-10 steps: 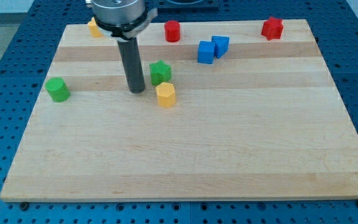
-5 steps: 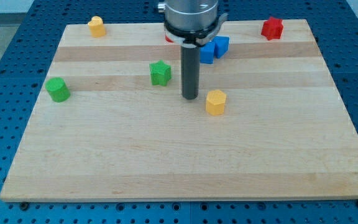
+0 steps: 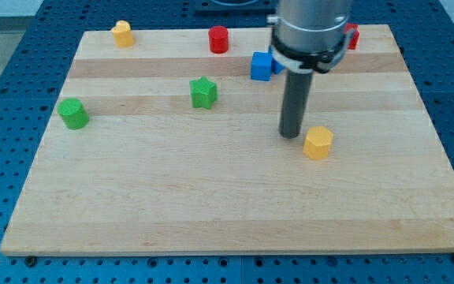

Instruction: Push the hexagon diagonally to the blue blocks

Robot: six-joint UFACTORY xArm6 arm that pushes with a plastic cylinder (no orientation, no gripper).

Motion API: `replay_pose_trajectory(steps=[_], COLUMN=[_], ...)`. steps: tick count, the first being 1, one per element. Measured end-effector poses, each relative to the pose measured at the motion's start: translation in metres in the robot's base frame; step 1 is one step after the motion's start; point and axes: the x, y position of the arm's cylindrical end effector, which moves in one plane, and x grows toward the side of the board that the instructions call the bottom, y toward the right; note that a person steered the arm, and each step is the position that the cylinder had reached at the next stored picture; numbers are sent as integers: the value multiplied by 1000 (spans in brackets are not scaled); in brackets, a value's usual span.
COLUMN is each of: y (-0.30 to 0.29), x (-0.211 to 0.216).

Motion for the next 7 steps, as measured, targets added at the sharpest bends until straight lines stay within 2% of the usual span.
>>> replay_pose_trajectory(steps=[1, 2, 4, 5, 6, 7], y=[-20, 8, 70, 78, 64, 68], x=[45, 71, -5, 3, 37, 23])
